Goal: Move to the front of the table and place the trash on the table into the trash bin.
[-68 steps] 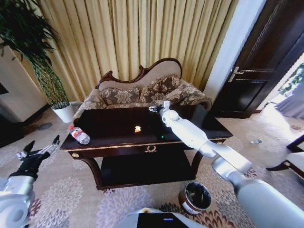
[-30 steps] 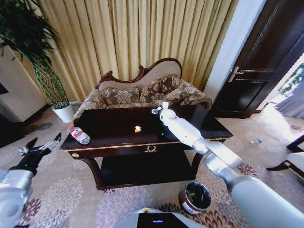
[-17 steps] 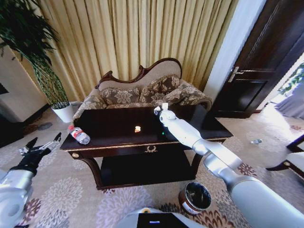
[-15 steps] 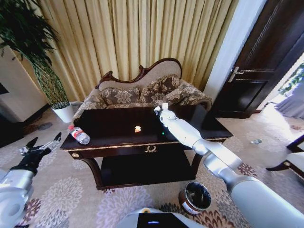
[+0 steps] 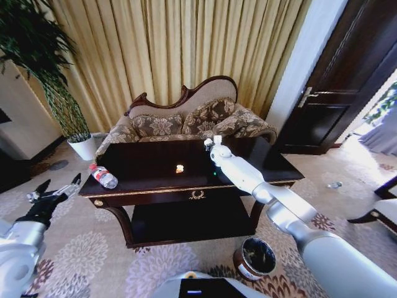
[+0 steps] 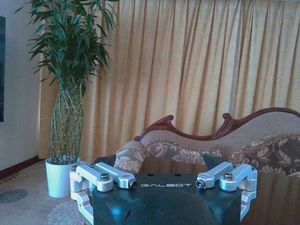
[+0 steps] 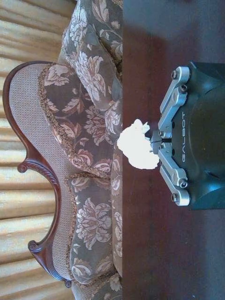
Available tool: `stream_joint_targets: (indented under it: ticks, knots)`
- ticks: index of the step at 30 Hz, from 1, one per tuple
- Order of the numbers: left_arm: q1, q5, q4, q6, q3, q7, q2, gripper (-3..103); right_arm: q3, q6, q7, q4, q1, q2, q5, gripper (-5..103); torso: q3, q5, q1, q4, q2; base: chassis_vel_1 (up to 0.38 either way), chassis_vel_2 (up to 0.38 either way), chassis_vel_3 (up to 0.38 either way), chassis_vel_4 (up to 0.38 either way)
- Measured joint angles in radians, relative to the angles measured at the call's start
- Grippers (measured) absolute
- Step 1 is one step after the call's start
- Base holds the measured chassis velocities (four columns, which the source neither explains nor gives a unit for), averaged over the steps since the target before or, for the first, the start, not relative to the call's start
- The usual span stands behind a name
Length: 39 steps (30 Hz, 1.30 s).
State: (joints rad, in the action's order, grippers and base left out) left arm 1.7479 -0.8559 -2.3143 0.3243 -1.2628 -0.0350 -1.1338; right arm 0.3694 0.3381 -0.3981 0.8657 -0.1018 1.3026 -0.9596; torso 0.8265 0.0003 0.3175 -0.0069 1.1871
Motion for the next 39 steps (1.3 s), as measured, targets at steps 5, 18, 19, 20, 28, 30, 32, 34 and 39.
stream_joint_targets:
  ticks: [5, 18, 19, 20, 28, 30, 32, 34, 39]
  knots:
    - [-0.002, 0.001, 0.005, -0.001, 0.005, 0.0, 0.002, 100, -0.008, -0.009, -0.014, 0.039, -0.008, -0.015, -0.004, 0, 0.0, 0.0, 0.0, 0.0, 0.0, 0.0, 0.0, 0.0, 0.0]
    - [-0.031, -0.011, 0.053, -0.033, 0.024, 0.021, 0.053, 100, -0.048, -0.09, -0.083, 0.479, -0.095, -0.208, 0.074, 0, 0.0, 0.0, 0.0, 0.0001, 0.0, 0.0, 0.0, 0.0, 0.0]
    - [-0.042, -0.009, 0.059, -0.037, 0.038, 0.024, 0.062, 100, -0.062, -0.092, -0.106, 0.555, -0.122, -0.252, 0.069, 0, 0.0, 0.0001, 0.0, 0.0, 0.0, 0.0, 0.0, 0.0, 0.0]
    - [-0.05, -0.008, 0.062, -0.038, 0.049, 0.026, 0.069, 100, -0.076, -0.092, -0.121, 0.606, -0.146, -0.284, 0.065, 0, 0.0, 0.0001, 0.0, -0.0002, 0.0, 0.0, 0.0, 0.0, 0.0]
    - [-0.091, -0.011, 0.069, -0.038, 0.1, 0.025, 0.117, 100, -0.184, -0.099, -0.143, 0.746, -0.284, -0.417, 0.087, 0, 0.0, 0.0003, 0.0, -0.0003, 0.0, 0.0, 0.0, 0.0, 0.0]
    - [-0.105, -0.019, 0.075, -0.037, 0.117, 0.021, 0.145, 100, -0.241, -0.097, -0.146, 0.8, -0.357, -0.466, 0.087, 0, 0.0, 0.0005, 0.0, 0.0001, 0.0, 0.0, 0.0, 0.0, 0.0]
    - [-0.111, -0.021, 0.079, -0.037, 0.123, 0.018, 0.156, 100, -0.265, -0.095, -0.145, 0.82, -0.387, -0.488, 0.087, 0, 0.0, 0.0005, 0.0, 0.0, 0.0, 0.0, 0.0, 0.0, 0.0]
    - [-0.128, -0.026, 0.089, -0.035, 0.144, 0.004, 0.181, 100, -0.336, -0.093, -0.132, 0.872, -0.468, -0.537, 0.084, 0, 0.0, 0.0003, 0.0, -0.0001, 0.0, 0.0, 0.0, 0.0, 0.0]
    - [-0.14, -0.027, 0.093, -0.033, 0.17, -0.005, 0.198, 100, -0.42, -0.093, -0.109, 0.911, -0.556, -0.575, 0.083, 0, 0.0, 0.0003, 0.0, 0.0001, 0.0, 0.0, 0.0, 0.0, 0.0]
